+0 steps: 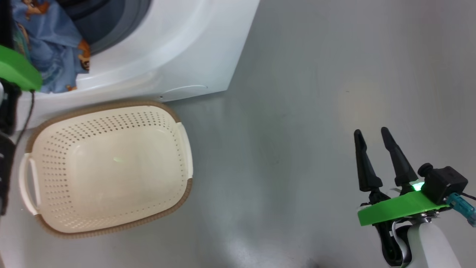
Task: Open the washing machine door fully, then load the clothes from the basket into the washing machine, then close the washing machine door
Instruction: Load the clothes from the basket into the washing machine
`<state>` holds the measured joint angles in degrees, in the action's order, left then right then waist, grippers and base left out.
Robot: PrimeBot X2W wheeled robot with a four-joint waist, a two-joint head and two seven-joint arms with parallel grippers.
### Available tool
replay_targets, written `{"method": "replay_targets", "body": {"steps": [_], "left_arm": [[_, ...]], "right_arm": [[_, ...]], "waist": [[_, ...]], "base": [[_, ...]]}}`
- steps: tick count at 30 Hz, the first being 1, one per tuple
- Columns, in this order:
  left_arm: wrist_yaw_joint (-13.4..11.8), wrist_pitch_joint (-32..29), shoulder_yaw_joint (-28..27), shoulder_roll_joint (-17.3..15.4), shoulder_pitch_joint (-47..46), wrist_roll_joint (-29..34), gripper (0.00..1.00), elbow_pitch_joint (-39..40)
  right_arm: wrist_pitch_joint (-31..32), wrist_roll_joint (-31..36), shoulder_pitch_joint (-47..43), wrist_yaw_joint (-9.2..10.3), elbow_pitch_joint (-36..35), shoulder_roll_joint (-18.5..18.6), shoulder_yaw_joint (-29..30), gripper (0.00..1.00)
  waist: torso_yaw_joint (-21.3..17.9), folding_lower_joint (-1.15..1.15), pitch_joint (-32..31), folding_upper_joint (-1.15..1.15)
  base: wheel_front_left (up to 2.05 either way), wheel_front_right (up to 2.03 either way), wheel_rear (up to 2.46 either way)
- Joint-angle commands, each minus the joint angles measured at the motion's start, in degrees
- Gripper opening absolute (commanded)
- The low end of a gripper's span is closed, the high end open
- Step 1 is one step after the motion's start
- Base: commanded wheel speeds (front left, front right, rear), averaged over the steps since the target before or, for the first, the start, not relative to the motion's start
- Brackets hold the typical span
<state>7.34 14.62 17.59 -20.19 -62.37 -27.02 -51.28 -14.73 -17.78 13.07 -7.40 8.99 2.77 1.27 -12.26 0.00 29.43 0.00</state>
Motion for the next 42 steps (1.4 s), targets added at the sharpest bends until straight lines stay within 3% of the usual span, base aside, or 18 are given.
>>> {"method": "replay_targets", "body": {"steps": [1,7,16,17,18,19,30,42], "left_arm": [[0.1,0.3,-0.1,-3.7,-3.6,-0.7,0.0,-0.7],[0.1,0.4,0.4,-6.1,-10.8,1.6,0.0,-0.2],[-1.8,0.4,-9.9,-6.4,-11.0,8.9,0.0,15.0],[-1.7,0.4,-11.0,-6.0,-10.1,9.2,0.09,15.0],[-1.6,0.4,-11.8,-5.6,-9.1,9.4,0.65,13.9],[-1.4,0.4,-12.0,-5.3,-8.3,9.8,1.0,12.6],[-0.1,0.4,-13.2,-3.3,-6.0,11.0,1.0,3.2],[0.1,0.4,-13.6,-0.5,-1.5,11.4,1.0,2.5]], "right_arm": [[-0.3,-0.4,0.2,-0.09,-1.3,0.1,-1.9,1.0],[-0.3,-1.4,0.9,-0.09,-1.8,0.1,-2.6,1.0],[-0.3,-2.5,2.0,-0.09,-2.1,0.1,-3.5,1.0],[-0.3,-2.6,2.0,-0.09,-2.2,0.1,-3.6,1.0],[-0.3,-2.7,2.1,-0.09,-2.1,0.1,-3.6,1.0],[-0.3,-2.7,2.0,-0.09,-2.1,0.1,-3.6,1.0],[-0.3,-2.3,1.8,-0.09,-2.0,0.1,-3.9,1.0],[-0.3,-0.5,1.2,-0.09,-1.7,0.1,-3.6,1.0]], "waist": [[-1.5,0.0,1.1,0.0],[-3.0,0.0,3.1,0.0],[-4.1,0.0,5.0,0.0],[-4.2,0.0,5.0,0.0],[-4.1,0.0,5.0,0.0],[-4.1,0.0,4.9,0.0],[-3.2,0.0,3.8,0.0],[-1.7,0.0,0.7,0.0]], "base": [[0.0,0.0,0.0],[0.0,0.0,0.0],[0.0,0.0,0.0],[0.0,0.0,0.0],[0.0,0.0,0.0],[0.0,0.0,0.0],[0.0,0.0,0.0],[0.0,0.0,0.0]]}}
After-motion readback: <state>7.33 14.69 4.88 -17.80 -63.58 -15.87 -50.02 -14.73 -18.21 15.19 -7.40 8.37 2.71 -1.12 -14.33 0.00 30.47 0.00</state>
